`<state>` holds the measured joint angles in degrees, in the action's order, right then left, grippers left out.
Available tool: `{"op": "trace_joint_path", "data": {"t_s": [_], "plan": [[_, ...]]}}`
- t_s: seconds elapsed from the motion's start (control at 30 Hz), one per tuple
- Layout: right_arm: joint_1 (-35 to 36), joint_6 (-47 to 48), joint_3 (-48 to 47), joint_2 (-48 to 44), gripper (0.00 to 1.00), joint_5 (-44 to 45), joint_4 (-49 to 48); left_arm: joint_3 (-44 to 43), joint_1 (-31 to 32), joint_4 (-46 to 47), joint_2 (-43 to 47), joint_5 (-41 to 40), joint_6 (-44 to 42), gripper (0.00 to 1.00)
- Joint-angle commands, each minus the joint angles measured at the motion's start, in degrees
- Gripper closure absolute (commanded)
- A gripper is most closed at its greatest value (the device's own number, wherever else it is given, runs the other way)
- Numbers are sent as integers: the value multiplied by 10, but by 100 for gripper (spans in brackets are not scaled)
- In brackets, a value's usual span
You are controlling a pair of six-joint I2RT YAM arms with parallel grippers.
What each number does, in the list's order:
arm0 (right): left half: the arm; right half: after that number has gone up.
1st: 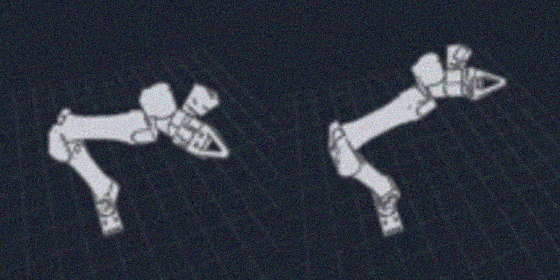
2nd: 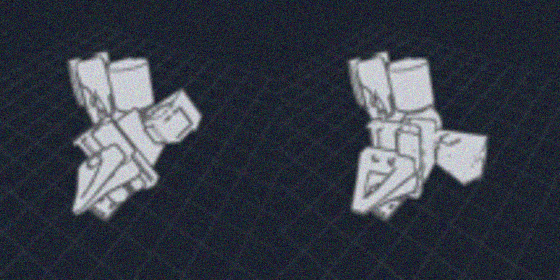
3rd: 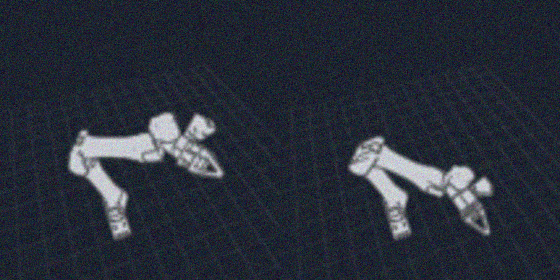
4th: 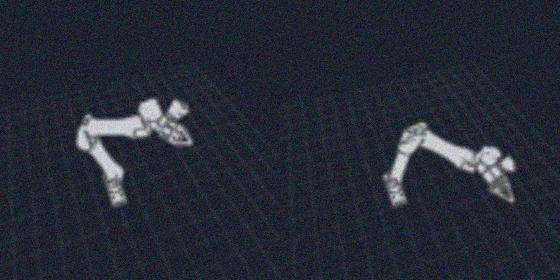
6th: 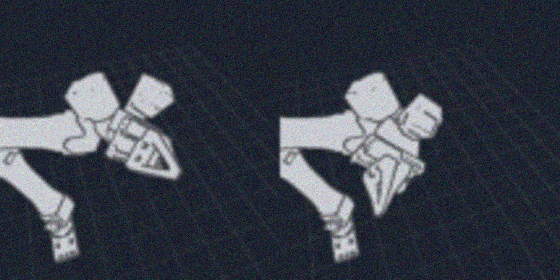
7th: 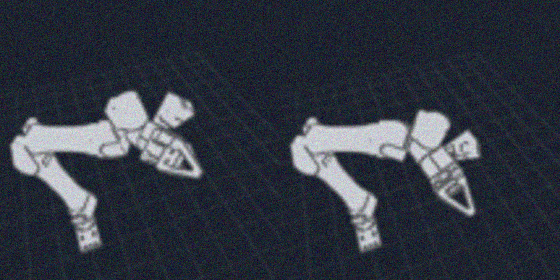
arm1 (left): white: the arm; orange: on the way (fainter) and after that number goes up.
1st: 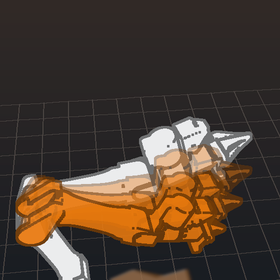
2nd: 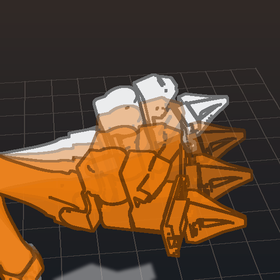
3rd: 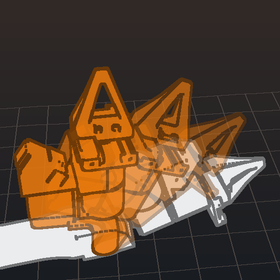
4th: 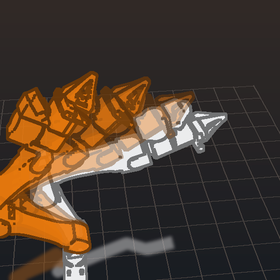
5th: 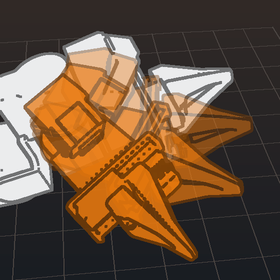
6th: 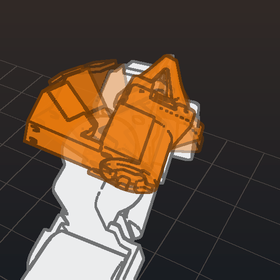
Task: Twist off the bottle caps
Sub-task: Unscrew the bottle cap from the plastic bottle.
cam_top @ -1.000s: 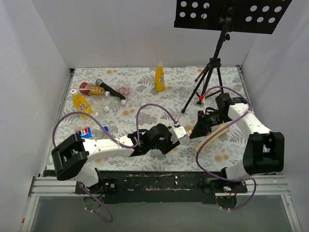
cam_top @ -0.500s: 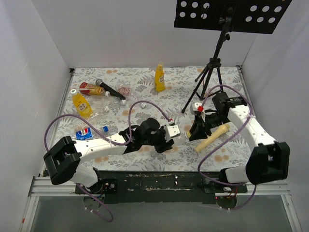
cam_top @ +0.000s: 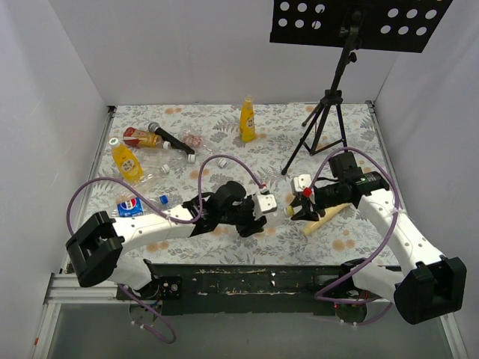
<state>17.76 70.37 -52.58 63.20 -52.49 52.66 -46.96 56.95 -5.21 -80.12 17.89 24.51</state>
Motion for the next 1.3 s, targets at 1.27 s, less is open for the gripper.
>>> {"op": "trace_joint_path", "data": {"t_s": [1.27], "plan": [[-11,-602,-17,-11,16,11,-153,83,135,80,93,-322,41,95]]}}
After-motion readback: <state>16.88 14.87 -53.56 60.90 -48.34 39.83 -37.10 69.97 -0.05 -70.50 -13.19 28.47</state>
